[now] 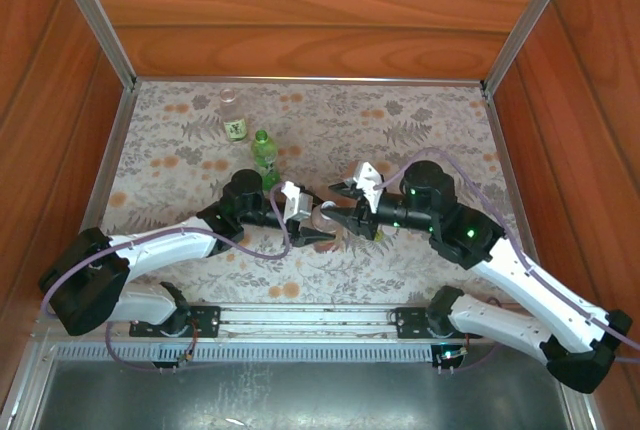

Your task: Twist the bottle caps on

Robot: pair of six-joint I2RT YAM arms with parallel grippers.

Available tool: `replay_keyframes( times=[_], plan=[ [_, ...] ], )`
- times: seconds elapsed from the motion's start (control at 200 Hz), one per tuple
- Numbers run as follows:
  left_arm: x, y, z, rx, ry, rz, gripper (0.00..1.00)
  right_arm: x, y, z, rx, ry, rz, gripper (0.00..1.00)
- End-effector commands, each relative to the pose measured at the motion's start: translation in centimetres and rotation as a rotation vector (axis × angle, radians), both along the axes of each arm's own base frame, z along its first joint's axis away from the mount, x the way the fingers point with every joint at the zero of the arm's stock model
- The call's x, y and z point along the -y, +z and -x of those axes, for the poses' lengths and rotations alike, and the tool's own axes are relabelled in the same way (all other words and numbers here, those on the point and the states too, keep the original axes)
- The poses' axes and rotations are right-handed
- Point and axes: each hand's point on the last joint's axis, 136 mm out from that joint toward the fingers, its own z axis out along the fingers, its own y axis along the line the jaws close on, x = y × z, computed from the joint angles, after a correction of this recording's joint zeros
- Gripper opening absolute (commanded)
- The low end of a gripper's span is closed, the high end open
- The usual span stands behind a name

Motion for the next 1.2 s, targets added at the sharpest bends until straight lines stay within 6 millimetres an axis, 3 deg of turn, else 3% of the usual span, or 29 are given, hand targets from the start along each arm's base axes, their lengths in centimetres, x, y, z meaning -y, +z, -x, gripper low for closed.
replay_keyframes(
  times=[0.0,0.195,0.28,0.46,0.54,0.64,0.789,0.919,1.039,1.154,1.199],
  plan=[
    [-0.2,1.0,1.2,0.001,-0.085,0.028,0.55,-0.4,-0.5,1.2,-0.071,0.073,0.024,0.47],
    [-0.2,1.1,1.3,-0.001,-0.092,0.03,0.54,-0.9,-1.3,1.1,-0.095,0.093,0.046,0.47],
    [-0.2,1.1,1.3,-0.003,-0.089,0.029,0.54,-0.9,-1.3,0.8,-0.092,0.081,0.047,0.35],
    [0.0,1.1,0.3,0.005,-0.036,0.026,0.54,-0.7,-1.2,0.4,-0.084,0.058,0.044,0.25],
    [0.2,1.2,-1.9,0.028,0.098,0.024,0.54,-0.5,-0.9,-1.5,-0.052,-0.049,0.023,0.22],
    [0.4,1.5,-5.3,0.065,0.298,0.017,0.53,1.1,-0.5,-7.3,-0.022,-0.395,-0.038,0.15],
    [0.8,1.9,-9.0,0.133,0.535,-0.002,0.53,2.9,-2.4,-12.6,-0.068,-0.738,-0.055,0.14],
    [1.3,2.0,-10.2,0.137,0.613,-0.008,0.53,2.7,-3.8,-14.2,-0.088,-0.901,-0.134,0.14],
    [1.2,1.7,-10.5,0.138,0.632,-0.017,0.53,3.2,-5.1,-15.6,-0.078,-1.001,-0.086,0.14],
    [0.6,1.3,-10.1,0.129,0.615,-0.022,0.53,2.1,-5.2,-15.0,-0.074,-0.865,-0.062,0.21],
    [0.3,0.9,-9.9,0.112,0.588,-0.024,0.53,1.3,-4.4,-13.8,-0.065,-0.737,-0.098,0.29]
  ],
)
